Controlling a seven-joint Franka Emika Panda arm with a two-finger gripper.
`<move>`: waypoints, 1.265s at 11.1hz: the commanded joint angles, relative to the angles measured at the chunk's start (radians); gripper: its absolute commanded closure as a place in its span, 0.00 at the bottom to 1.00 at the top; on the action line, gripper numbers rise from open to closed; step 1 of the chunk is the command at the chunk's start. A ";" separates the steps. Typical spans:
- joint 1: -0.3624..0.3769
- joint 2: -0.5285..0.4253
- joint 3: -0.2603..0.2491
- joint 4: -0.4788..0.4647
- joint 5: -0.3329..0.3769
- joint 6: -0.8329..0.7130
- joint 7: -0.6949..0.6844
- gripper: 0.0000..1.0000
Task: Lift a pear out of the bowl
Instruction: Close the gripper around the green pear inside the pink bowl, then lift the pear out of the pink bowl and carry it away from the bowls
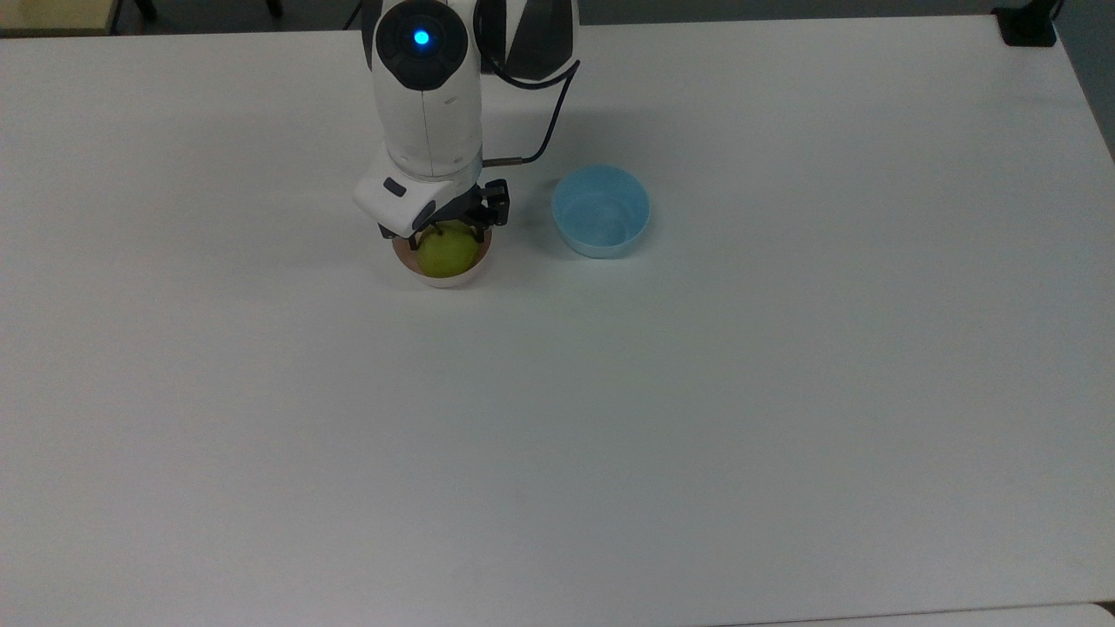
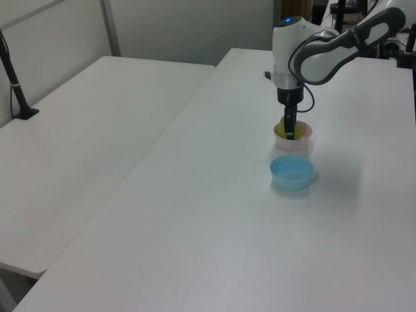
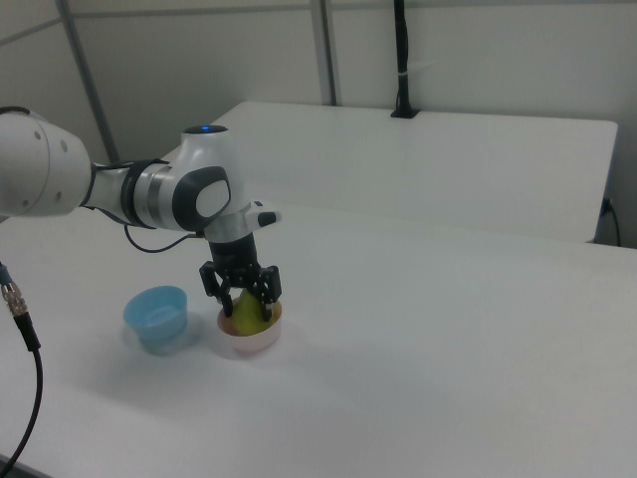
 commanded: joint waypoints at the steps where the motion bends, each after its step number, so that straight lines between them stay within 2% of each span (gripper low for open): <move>1: 0.013 -0.003 -0.007 -0.014 -0.018 0.035 0.014 0.44; 3: 0.013 -0.003 -0.007 -0.014 -0.018 0.034 0.014 0.60; 6: 0.013 -0.024 -0.007 -0.012 -0.023 0.003 0.014 0.62; 10: 0.013 -0.092 -0.003 0.008 -0.023 -0.115 0.014 0.62; 14: 0.003 -0.153 0.000 0.094 -0.012 -0.253 0.014 0.62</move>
